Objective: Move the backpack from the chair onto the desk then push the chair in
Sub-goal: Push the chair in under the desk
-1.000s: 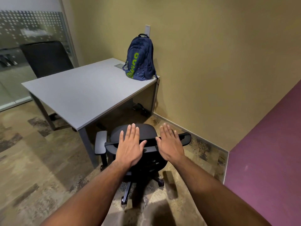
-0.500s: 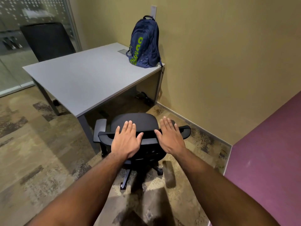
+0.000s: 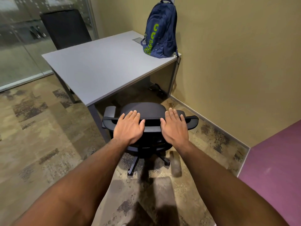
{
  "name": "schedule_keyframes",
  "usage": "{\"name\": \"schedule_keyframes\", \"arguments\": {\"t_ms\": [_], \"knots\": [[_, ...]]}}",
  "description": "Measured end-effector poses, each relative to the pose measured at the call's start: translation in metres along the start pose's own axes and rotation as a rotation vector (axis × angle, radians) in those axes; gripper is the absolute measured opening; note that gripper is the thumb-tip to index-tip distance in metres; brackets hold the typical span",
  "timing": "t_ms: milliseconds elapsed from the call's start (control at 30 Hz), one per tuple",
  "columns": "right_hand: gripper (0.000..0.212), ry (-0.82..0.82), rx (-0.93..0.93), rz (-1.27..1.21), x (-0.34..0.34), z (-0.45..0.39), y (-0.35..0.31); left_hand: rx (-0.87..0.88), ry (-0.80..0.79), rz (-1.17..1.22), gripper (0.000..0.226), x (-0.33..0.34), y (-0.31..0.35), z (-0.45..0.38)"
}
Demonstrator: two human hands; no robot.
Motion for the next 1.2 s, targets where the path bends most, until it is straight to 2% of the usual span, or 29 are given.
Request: {"name": "schedule_keyframes", "arguments": {"t_ms": [333,733,1000,1200], "knots": [[0.068,0.008,-0.036,-0.015,0.006,-0.056,0.022,-0.033,0.035,-0.004,0.07,0.0,0.007,-0.048],[0.068,0.012,-0.106,-0.037,0.013,-0.17,0.054,-0.079,0.1,-0.016,0.06,0.003,0.016,-0.151],[0.066,-0.043,-0.167,-0.06,0.014,-0.253,0.072,-0.117,0.088,-0.011,0.061,0.003,0.017,-0.224],[0.064,-0.02,-0.214,-0.059,0.022,-0.307,0.085,-0.17,0.045,-0.022,0.065,0.008,0.018,-0.275]]}}
Point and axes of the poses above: each hand's wrist, its own z-axis away from the middle knuckle, its own x-axis out of the palm, y = z × x, the point moved 2 cm from there along -z, towards the middle knuckle, and after that the axes turned 11 degrees about -x, right-handed, at the moved point
